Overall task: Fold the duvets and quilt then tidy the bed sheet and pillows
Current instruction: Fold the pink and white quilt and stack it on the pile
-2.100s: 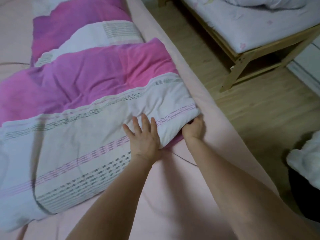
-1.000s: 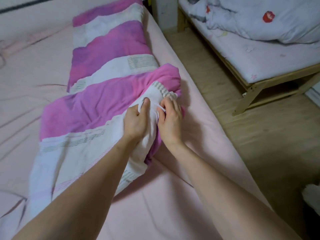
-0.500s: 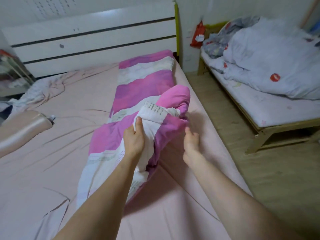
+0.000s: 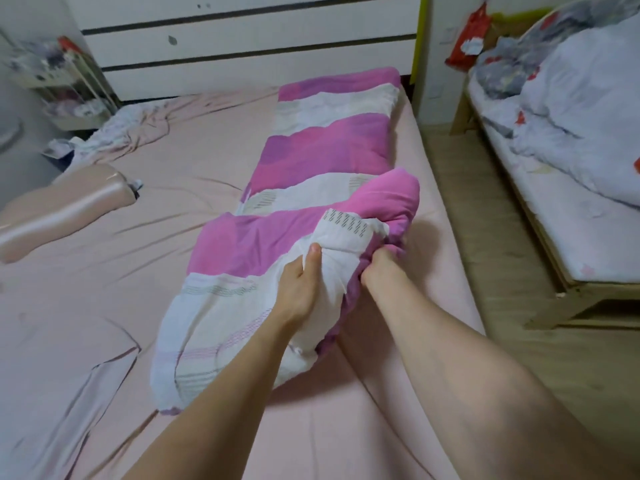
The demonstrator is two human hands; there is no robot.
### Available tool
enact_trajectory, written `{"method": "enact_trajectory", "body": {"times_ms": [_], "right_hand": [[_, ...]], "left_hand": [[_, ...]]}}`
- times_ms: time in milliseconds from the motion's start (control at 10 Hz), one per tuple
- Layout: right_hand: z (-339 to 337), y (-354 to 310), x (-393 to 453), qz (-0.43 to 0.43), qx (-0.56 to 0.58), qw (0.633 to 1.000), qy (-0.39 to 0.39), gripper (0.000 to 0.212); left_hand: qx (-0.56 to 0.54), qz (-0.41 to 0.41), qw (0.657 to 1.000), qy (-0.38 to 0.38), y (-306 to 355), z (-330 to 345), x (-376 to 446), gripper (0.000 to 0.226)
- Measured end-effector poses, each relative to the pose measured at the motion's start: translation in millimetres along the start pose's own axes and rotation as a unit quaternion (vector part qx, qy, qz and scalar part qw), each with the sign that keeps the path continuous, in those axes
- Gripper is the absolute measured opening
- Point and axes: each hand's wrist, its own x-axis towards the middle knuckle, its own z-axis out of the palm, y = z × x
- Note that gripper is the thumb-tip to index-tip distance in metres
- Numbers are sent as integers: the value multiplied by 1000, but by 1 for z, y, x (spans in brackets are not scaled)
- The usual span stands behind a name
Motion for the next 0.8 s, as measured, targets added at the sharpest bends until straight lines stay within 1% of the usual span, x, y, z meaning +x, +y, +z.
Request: {"method": "enact_trajectory", "body": {"times_ms": [100,200,300,400,500,600,700,800], "right_hand": [[-10,-21,2,40,-250,963,94,31],[16,-59,2,149,-459,842,240,55],[-13,-91,-26,121,-505,819,244,34],[-46,-116,-49,168,-492,826,217,26],[-58,-146,-44,91,-455,848,258,18],[-103,-150,-77,176,-418,841,295,26],[-116,-149,-78,161,-455,833,270,24],[-152,-150,-99,225,-543,746,314,26]], "left_hand": [[147,33,988,-29,-5,7,13,57],[240,10,971,-9,0,22,12,70],[339,53,939,-25,15,46,21,75],[458,70,859,-218,32,84,7,98],[378,51,890,-250,48,114,7,128],[446,95,831,-319,54,140,5,123],[417,81,847,-321,45,167,-7,120],[429,133,835,-317,30,181,-7,101]]}}
